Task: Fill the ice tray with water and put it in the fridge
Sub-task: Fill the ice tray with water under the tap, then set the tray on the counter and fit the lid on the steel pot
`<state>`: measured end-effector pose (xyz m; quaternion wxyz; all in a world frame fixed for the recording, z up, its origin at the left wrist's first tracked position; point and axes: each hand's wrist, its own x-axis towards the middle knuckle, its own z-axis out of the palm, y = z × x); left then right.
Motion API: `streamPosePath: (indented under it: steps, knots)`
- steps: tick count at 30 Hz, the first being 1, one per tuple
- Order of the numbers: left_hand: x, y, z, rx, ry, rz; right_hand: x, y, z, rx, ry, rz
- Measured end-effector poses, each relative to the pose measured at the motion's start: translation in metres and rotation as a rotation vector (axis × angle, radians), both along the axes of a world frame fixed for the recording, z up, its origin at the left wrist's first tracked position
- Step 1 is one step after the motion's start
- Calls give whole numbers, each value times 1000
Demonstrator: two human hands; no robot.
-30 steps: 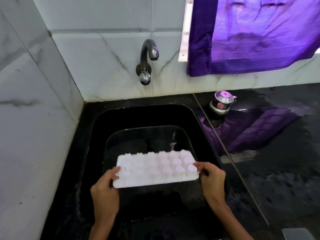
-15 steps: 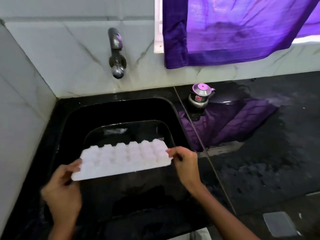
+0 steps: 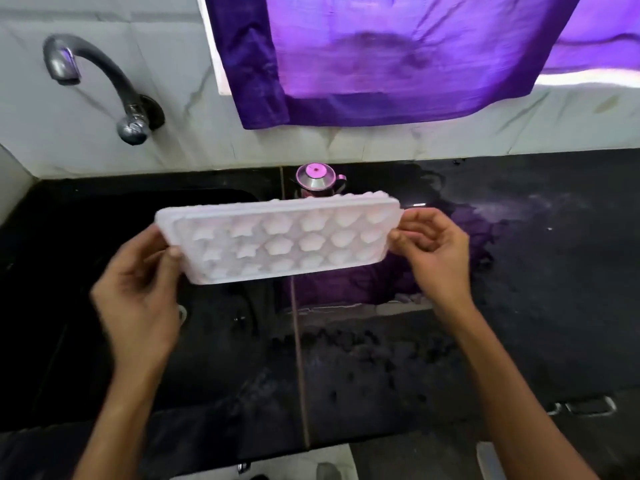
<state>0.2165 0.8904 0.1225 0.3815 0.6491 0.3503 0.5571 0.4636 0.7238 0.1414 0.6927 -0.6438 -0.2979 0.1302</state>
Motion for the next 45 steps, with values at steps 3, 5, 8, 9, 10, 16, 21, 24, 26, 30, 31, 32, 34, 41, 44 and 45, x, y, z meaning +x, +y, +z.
streamPosePath:
  steps: [3, 5, 8, 9, 10, 16, 21, 24, 26, 30, 31, 32, 34, 41, 44, 45]
  knots:
    - [34, -21, -4, -72, 33, -131, 33, -24, -6, -69, 73, 7]
    - [48, -20, -18, -146, 84, -210, 50, -36, -16, -121, 138, 24]
    - [71, -25, -33, -333, 211, -328, 72, -47, -38, -249, 194, 19]
    - [76, -26, -39, -446, 248, -371, 78, -49, -46, -291, 226, 16]
    - [79, -27, -43, -543, 284, -404, 83, -52, -53, -328, 260, 17]
    - [92, -28, -65, -740, 473, -536, 99, -57, -84, -500, 312, 45]
    - [103, -24, -75, -711, 544, -530, 108, -54, -104, -539, 347, 25]
    - [107, -26, -75, -698, 566, -527, 113, -56, -111, -553, 349, 29]
    - [108, -27, -77, -691, 585, -517, 117, -58, -113, -573, 346, 37]
    - [110, -30, -80, -676, 613, -478, 117, -60, -114, -580, 338, 65]
    - [111, -31, -81, -672, 610, -466, 119, -61, -114, -580, 338, 67]
    - [113, -32, -82, -672, 603, -452, 121, -61, -113, -582, 333, 74]
    - [114, -34, -84, -657, 608, -426, 126, -61, -111, -606, 308, 101]
    - [106, -8, -74, -523, 555, -131, 160, -32, -85, -603, 110, 65]
    - [111, 15, -64, -493, 532, -96, 172, -1, -68, -547, 24, 126]
    - [116, 22, -60, -486, 530, -103, 174, 12, -63, -534, 4, 162]
